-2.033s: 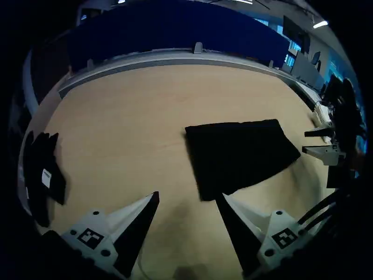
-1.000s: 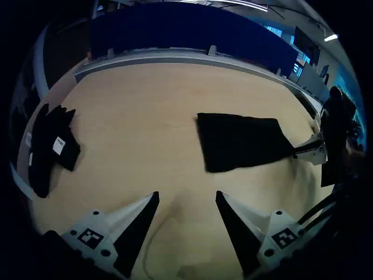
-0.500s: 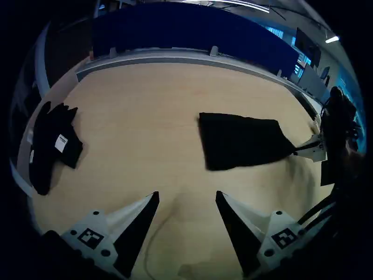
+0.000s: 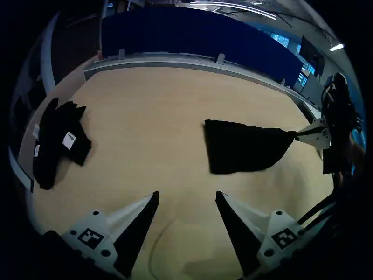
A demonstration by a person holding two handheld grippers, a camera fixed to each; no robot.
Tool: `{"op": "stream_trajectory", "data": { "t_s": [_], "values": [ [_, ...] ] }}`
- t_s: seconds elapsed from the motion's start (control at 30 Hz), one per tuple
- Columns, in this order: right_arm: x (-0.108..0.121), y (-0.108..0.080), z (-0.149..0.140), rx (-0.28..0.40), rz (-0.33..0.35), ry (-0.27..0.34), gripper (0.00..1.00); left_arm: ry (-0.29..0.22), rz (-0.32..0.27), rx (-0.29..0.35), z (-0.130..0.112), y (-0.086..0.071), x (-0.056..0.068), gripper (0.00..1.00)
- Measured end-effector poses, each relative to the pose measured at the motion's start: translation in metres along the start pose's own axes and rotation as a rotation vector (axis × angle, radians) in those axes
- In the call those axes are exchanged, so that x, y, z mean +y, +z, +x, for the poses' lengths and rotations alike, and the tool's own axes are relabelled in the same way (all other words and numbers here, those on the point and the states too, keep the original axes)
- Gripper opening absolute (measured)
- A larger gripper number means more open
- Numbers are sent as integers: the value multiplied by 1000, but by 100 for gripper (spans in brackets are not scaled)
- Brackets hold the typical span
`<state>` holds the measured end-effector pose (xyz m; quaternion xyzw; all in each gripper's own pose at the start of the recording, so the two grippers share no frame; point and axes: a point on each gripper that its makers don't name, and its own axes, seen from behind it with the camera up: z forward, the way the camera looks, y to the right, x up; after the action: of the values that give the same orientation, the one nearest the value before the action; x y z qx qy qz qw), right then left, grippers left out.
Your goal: Fold towel
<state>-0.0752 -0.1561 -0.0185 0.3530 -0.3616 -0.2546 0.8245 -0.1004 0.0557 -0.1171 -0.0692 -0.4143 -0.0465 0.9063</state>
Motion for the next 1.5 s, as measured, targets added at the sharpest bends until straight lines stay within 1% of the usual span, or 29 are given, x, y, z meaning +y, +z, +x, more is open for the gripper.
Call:
{"op": "stream_trajectory", "data": {
  "t_s": [0.17, 0.27, 0.47, 0.6, 0.77, 0.87, 1.0, 1.07, 1.17, 1.3, 1.37, 1.5],
  "values": [
    [-3, -4, 32, 29, 2, -67, 4, -26, -1, 8, -3, -3, -1, 89],
    [-4, -4, 43, 33, 7, -97, 4, -37, -3, 11, -5, -4, 0, 89],
    [-8, 3, 56, 32, 24, -143, 3, -52, -4, 17, -8, -11, 0, 90],
    [-13, 10, 72, 41, 41, -185, 4, -68, 3, 29, -10, -19, -2, 89],
    [-31, 25, 94, 43, 85, -257, 4, -92, 27, 48, -14, -30, -8, 89],
    [-48, 36, 108, 42, 118, -303, 3, -108, 44, 60, -17, -37, -11, 89],
    [-79, 56, 122, 38, 173, -349, 3, -141, 63, 75, -23, -47, -15, 89],
    [-95, 69, 127, 34, 200, -361, 4, -162, 71, 82, -25, -51, -17, 89],
    [-121, 90, 129, 28, 250, -354, 3, -197, 82, 89, -31, -56, -19, 89],
    [-152, 114, 120, -3, 308, -316, 4, -232, 93, 96, -38, -61, -21, 89],
    [-160, 123, 113, -22, 324, -295, 3, -240, 96, 97, -41, -63, -22, 89],
    [-163, 128, 106, -38, 322, -270, 5, -245, 96, 98, -44, -64, -24, 89]
  ]
}}
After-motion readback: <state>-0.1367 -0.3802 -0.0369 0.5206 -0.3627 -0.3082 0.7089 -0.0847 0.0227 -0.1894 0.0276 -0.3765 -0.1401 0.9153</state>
